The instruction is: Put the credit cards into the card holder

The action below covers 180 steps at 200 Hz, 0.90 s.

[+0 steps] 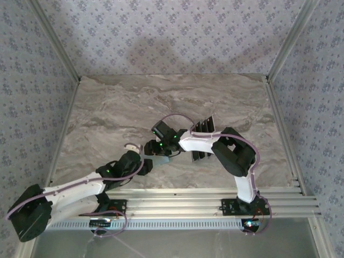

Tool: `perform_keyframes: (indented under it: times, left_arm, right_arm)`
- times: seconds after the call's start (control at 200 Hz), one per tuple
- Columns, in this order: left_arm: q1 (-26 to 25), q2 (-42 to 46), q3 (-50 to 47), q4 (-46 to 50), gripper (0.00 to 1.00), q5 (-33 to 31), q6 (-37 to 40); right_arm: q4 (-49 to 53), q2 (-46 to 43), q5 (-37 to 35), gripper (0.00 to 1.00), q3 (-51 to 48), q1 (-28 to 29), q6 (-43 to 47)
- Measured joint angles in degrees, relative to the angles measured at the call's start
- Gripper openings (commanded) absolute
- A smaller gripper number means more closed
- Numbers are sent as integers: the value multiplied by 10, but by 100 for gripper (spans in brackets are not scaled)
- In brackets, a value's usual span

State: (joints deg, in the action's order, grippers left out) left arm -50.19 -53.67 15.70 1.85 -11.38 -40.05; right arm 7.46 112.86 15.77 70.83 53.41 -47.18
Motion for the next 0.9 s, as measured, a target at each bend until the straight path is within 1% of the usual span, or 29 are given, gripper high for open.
perform_keyframes:
  times: [0.305,0.44,0.625,0.899]
  left_arm:
    - [-9,-69,27,-42,60,-11,7]
    - [-13,-91,27,-42,56,-23,6]
    - [-17,-106,27,-32,51,-46,-1]
    - [-17,-117,27,-31,51,-59,-8]
  right_arm:
    - [0,0,2,56,0,0,0]
    - [0,0,2,56,0,0,0]
    - [0,0,3,56,0,-2,0]
    - [-4,-14,6,57,-14,-17,0]
